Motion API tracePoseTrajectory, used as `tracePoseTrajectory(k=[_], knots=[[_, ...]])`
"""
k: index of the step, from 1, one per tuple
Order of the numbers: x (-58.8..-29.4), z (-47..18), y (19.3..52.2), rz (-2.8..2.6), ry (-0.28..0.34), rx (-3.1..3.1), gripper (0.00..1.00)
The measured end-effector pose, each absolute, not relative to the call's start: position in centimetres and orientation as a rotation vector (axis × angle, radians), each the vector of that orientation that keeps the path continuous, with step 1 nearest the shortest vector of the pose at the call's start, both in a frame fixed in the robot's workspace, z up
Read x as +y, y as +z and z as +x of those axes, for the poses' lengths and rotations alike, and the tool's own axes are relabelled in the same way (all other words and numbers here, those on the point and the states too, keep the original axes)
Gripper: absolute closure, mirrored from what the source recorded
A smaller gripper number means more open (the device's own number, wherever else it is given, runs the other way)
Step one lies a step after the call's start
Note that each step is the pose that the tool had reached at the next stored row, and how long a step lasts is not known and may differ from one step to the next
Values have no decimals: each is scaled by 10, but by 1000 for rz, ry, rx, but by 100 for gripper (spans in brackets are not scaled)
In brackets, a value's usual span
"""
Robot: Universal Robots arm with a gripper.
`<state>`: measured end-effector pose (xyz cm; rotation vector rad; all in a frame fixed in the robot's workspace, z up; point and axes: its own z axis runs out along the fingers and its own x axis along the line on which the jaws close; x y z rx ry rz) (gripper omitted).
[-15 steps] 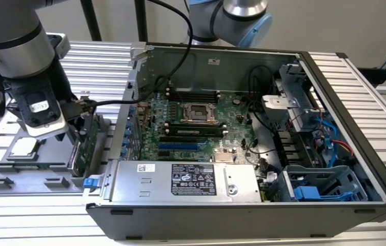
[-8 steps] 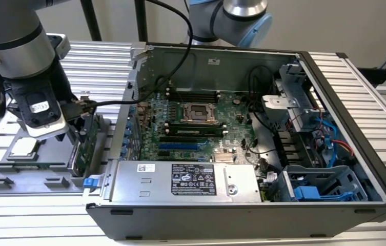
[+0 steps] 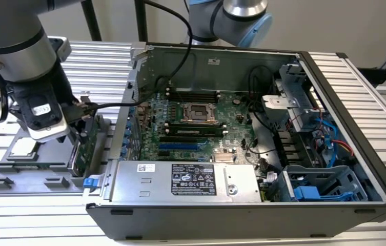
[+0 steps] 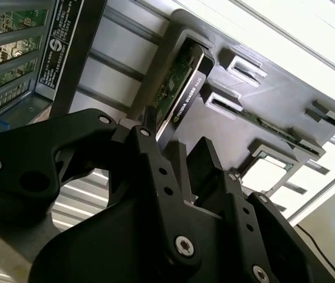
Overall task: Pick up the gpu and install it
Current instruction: 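Pick up the gpu and move the gpu toward the slot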
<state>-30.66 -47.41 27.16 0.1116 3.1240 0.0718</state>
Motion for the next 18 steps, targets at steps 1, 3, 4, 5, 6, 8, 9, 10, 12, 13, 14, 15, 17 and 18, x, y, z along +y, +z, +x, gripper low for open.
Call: tracePoseTrajectory(k=[1, 3, 4, 5, 6, 8, 9, 10, 12, 13, 14, 15, 17, 18], knots=[[-474, -307, 271, 112, 72, 3124, 0], [-474, -307, 270, 112, 72, 3124, 0], [-474, -307, 270, 112, 72, 3124, 0], [-474, -307, 269, 112, 72, 3124, 0], [-474, -307, 269, 112, 72, 3124, 0], [-474, -307, 268, 112, 72, 3124, 0], [-474, -307, 268, 112, 72, 3124, 0], [-474, -307, 267, 112, 72, 3124, 0], [-474, -307, 266, 112, 72, 3124, 0], [-474, -307, 266, 112, 72, 3124, 0], [-474, -307, 266, 112, 72, 3124, 0], [-474, -307, 265, 112, 72, 3124, 0], [-474, -307, 264, 112, 72, 3124, 0], [-474, -307, 264, 112, 72, 3124, 0]])
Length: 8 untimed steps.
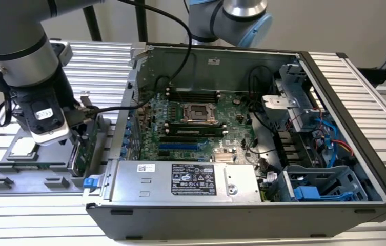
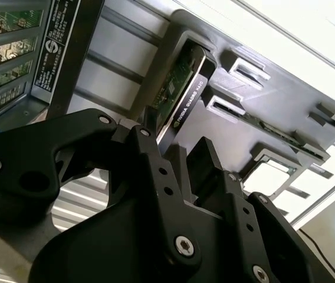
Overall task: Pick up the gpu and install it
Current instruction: 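Pick up the gpu and move the gpu toward the slot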
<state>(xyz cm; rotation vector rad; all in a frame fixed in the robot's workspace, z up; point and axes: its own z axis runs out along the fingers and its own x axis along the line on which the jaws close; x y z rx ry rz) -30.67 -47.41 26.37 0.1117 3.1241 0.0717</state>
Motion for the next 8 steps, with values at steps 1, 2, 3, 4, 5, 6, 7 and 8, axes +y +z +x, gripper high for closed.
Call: tracePoseTrajectory(k=[1, 2, 3, 4, 5, 6, 7, 8], knots=[[-474, -307, 263, 112, 72, 3124, 0], [-474, -307, 263, 112, 72, 3124, 0], [-474, -307, 262, 112, 72, 3124, 0], [-474, -307, 262, 112, 72, 3124, 0], [-474, -307, 261, 112, 72, 3124, 0], [-474, -307, 261, 112, 72, 3124, 0], [-474, -307, 261, 112, 72, 3124, 0], [-474, -307, 260, 112, 72, 3124, 0]])
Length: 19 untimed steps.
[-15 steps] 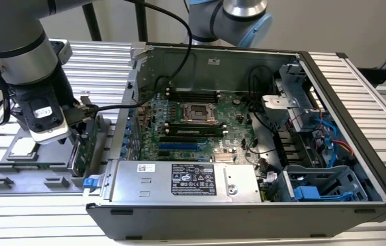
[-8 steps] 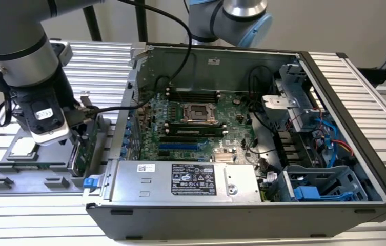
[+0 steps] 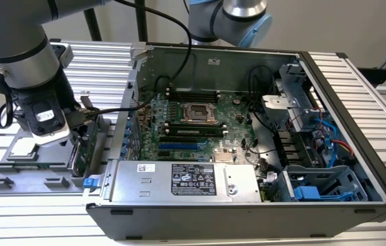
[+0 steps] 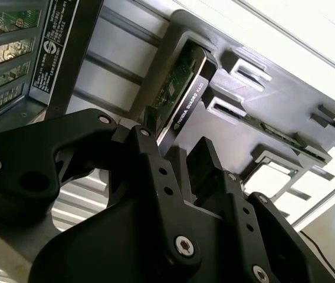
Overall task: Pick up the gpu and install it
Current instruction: 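Pick up the gpu and move the gpu toward the slot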
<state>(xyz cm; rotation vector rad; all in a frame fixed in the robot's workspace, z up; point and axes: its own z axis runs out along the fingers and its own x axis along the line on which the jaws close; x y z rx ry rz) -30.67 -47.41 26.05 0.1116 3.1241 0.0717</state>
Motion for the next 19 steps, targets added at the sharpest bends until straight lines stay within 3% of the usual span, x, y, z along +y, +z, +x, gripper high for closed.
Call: tracePoseTrajectory(k=[19], knots=[[-474, -307, 255, 112, 72, 3124, 0]])
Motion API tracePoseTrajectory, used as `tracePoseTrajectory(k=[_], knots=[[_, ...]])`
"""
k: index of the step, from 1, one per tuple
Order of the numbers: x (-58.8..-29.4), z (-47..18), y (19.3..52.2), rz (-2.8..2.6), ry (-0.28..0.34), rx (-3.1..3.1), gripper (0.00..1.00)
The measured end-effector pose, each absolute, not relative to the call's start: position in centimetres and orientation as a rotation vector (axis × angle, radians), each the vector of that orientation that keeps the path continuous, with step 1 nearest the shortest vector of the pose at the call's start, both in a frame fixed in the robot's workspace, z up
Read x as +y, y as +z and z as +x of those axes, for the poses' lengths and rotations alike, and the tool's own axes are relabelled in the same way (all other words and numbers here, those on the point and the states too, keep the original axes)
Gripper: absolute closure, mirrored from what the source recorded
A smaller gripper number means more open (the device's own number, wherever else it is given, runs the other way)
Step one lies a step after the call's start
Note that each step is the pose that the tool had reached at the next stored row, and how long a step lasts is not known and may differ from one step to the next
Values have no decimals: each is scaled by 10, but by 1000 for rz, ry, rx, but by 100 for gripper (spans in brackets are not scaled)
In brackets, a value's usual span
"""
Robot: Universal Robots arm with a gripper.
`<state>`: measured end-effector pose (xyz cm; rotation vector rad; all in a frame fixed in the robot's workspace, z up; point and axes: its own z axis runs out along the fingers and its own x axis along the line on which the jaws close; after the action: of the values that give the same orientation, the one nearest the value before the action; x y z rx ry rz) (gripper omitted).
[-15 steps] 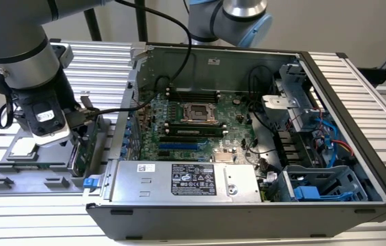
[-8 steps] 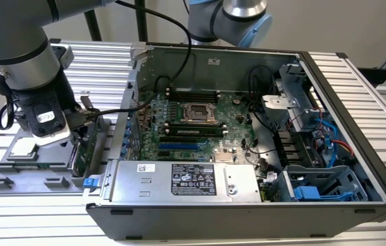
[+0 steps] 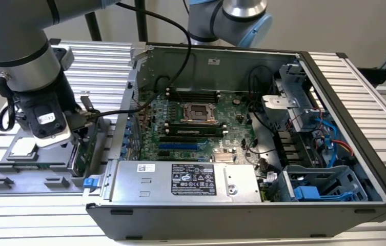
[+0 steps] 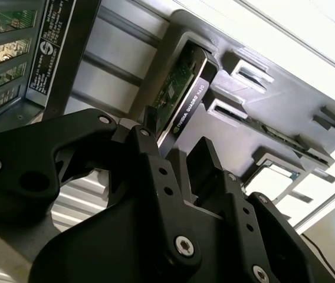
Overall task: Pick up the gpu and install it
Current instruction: 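Pick up the gpu and move the gpu toward the slot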
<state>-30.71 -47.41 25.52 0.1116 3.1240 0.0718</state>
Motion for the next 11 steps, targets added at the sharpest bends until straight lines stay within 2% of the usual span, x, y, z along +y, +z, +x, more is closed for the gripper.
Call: tracePoseTrajectory(k=[11], knots=[[-474, -309, 251, 112, 72, 3124, 0]])
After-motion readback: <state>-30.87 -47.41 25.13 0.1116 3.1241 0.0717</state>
